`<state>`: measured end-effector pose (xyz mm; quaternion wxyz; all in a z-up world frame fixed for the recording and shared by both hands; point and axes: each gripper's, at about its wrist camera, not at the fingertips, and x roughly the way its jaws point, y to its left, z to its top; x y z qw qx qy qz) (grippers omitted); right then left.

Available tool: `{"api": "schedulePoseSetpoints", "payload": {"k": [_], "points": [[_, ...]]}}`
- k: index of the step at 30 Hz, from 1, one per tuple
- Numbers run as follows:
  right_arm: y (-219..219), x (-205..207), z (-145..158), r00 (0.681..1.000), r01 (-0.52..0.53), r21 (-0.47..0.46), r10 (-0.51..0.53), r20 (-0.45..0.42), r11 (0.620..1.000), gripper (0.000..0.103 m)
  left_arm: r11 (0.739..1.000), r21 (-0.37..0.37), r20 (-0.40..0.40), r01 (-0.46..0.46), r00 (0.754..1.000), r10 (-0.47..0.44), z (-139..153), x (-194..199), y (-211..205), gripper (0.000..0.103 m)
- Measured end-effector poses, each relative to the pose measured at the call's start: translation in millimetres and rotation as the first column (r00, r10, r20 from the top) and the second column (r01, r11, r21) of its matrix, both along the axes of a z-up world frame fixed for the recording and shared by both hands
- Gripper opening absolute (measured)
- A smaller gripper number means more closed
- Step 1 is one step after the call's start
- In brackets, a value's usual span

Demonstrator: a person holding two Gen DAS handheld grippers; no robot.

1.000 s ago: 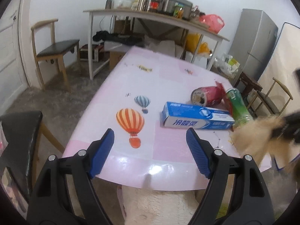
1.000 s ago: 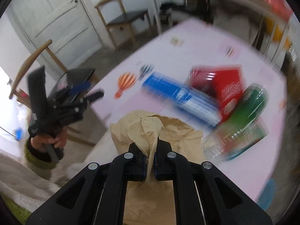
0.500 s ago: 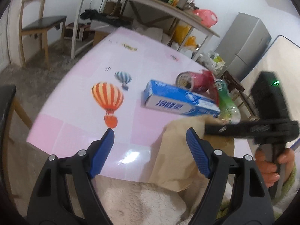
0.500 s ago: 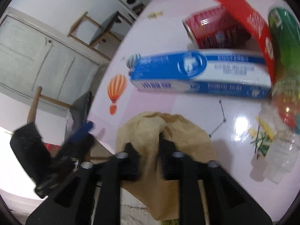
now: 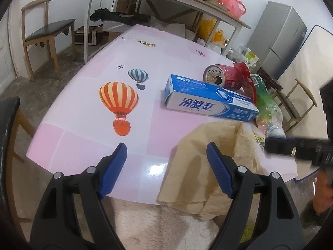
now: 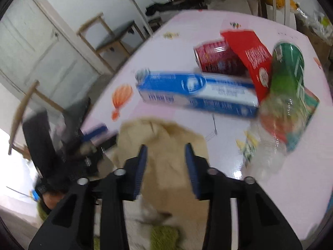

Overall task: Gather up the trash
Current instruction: 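Grasp the brown paper with the left tool while the right tool releases it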

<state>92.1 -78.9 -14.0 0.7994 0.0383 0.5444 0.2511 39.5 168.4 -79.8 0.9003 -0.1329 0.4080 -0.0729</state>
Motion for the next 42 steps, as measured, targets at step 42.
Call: {"api": "schedulePoseSetpoints", "payload": {"k": [42], "points": [[35,38,-73,0.915,0.061,0.280,0.058,-0.398,0.958,0.013,0.936,-0.041,0.019,0.350,0.937,-0.350,-12,-9,-59,0.052]]}}
